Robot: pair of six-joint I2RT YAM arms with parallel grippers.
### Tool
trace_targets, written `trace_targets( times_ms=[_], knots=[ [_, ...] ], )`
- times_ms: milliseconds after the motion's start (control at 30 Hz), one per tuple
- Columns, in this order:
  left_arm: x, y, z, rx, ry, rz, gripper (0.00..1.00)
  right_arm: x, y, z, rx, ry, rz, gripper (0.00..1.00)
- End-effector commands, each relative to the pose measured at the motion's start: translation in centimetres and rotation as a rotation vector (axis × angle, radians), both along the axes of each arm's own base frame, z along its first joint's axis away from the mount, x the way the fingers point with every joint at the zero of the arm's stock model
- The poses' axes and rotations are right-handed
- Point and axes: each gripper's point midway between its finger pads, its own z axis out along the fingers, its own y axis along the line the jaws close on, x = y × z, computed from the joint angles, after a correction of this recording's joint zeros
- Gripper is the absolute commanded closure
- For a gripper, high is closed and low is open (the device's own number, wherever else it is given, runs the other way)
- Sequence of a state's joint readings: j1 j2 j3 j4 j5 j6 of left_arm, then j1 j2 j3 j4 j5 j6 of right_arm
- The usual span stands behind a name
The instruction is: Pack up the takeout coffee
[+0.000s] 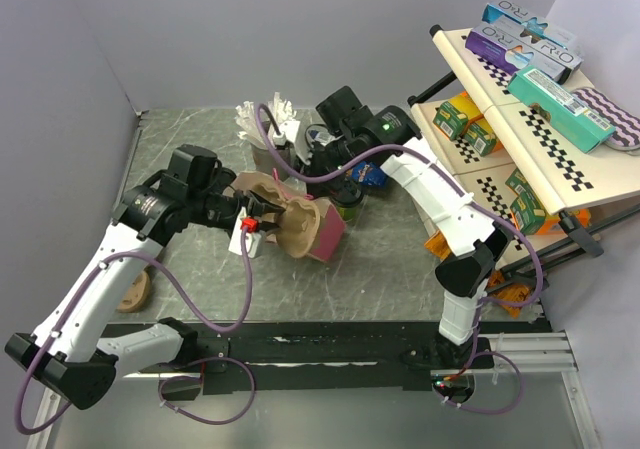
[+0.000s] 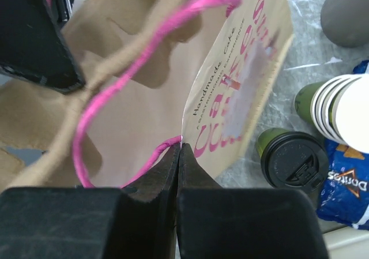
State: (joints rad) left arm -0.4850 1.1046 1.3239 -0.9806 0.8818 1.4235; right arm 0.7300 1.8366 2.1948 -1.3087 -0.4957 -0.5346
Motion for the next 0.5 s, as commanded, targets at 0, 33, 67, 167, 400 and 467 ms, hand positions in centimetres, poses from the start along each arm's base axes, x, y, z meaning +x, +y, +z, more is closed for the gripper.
trace_targets(
  times_ms=[0,33,67,167,400,467],
  knots=[
    [0.12,-0.12,0.19,0.010,-0.018,0.023,0.99,-1.35,0.12,2.85,0.038,-0.109,0.052,1.00],
    [0.16,-0.14,0.10,0.021,-0.024,0.026,0.99,-1.49,0.21,3.00,0.037,-0.127,0.061,1.00],
    [0.27,-0.16,-0.03,0.032,-0.027,0.029,0.99,-1.54,0.23,3.07,0.038,-0.135,0.066,1.00],
    [0.48,-0.07,-0.26,0.057,-0.032,0.053,0.99,-1.68,0.30,3.14,0.040,-0.164,0.083,1.00],
    [0.38,0.61,-0.18,0.101,-0.110,0.040,0.99,-1.73,0.37,2.46,0.040,-0.145,0.082,1.00],
    [0.31,0.76,-0.54,0.128,-0.090,0.041,0.99,-1.72,0.50,2.66,0.044,-0.152,0.090,1.00]
  ],
)
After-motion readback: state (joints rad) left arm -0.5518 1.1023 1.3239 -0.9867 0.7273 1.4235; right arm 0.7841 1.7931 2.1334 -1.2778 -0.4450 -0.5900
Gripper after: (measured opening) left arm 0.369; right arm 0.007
